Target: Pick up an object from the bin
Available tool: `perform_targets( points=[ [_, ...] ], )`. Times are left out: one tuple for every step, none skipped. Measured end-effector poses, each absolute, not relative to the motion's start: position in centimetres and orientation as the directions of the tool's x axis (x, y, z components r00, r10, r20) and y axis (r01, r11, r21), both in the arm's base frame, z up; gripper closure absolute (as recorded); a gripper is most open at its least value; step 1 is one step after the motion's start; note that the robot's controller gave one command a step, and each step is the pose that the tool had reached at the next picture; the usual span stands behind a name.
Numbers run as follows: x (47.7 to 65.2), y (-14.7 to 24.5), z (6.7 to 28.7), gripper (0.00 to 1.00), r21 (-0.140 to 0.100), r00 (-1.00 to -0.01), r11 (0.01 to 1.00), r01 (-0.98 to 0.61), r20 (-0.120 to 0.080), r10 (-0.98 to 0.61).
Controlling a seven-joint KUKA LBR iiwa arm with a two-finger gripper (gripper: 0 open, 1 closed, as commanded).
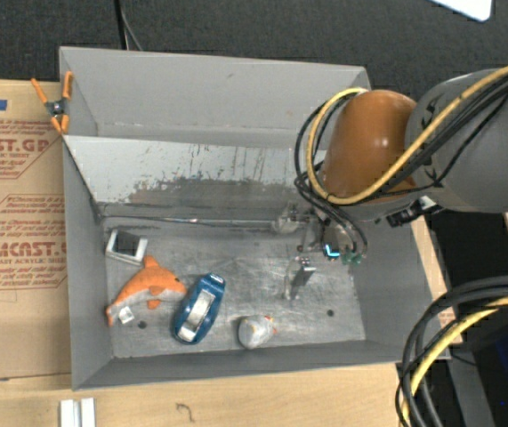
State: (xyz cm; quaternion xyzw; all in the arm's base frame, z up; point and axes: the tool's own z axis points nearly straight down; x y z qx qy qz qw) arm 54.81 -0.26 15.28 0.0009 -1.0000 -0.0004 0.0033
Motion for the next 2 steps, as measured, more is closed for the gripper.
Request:
perform_targets(
  points=[
    [55.0,-0.3,15.7,0.0,0.001,-1.0,1.0,-0.002,-0.001,-0.002],
    [51.6,1.4,11.1,0.0,-0.001,-0.998,0.998,-0.062,-0.006,-0.062]
  ],
)
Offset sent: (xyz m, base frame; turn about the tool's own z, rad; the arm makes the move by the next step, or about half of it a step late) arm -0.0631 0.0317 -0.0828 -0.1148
